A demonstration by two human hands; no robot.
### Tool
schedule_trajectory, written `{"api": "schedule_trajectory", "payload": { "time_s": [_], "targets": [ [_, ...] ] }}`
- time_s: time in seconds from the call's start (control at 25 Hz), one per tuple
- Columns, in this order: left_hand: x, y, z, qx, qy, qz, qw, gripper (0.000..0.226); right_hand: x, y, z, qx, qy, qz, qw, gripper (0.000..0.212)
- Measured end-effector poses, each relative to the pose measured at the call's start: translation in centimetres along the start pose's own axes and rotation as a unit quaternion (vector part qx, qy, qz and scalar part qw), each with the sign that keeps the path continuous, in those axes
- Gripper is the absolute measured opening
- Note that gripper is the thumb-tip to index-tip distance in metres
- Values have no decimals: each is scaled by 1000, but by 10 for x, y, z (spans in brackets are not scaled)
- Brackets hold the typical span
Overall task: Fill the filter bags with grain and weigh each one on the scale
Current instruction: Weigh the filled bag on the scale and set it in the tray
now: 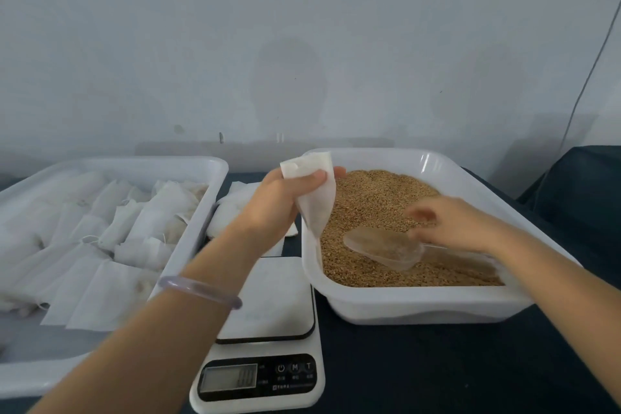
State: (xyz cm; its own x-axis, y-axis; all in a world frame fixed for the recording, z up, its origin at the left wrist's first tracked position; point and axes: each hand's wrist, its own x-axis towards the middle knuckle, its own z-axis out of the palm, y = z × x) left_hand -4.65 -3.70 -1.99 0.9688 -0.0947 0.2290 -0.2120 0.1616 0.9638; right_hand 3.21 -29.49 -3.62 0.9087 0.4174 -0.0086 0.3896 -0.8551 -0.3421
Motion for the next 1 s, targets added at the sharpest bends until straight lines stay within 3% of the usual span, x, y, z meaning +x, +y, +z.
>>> {"api": "schedule_trajectory", "payload": {
  "time_s": [0.08, 0.16, 0.24, 0.32, 0.48, 0.6, 0.72, 0.88, 1.0],
  "targets": [
    [-6, 14, -13, -7, -37, -25, 999, 31, -6, -39, -8, 166, 50, -104, 979, 43],
    [-15, 23, -23, -2, -66, -51, 997, 32, -12, -85, -7, 295, -25, -196, 935, 40],
    [-24, 28, -31, 25, -95, -65, 993, 27, -11, -122, 6, 346, -108, -234, 902, 34],
    [-35, 31, -41, 43, -102, -69, 991, 27, -4, -148, 22, 358, -105, -226, 900, 30],
    [-51, 31, -67, 127, -36, -63, 989, 34, 8, -172, 44, 347, -22, -196, 917, 22],
    [-58, 28, -82, 307, -17, -112, 945, 35, 11, -175, 58, 278, 16, -174, 945, 22],
    [-59, 18, -82, 405, 0, -124, 906, 17, 13, -175, 63, 173, 63, -190, 964, 44],
    [-57, 10, -77, 533, -18, -103, 840, 20, 11, -165, 60, 104, -29, -225, 968, 32],
    [-55, 5, -76, 578, -55, -103, 808, 25, 9, -166, 63, 11, -64, -244, 968, 38]
  ]
}}
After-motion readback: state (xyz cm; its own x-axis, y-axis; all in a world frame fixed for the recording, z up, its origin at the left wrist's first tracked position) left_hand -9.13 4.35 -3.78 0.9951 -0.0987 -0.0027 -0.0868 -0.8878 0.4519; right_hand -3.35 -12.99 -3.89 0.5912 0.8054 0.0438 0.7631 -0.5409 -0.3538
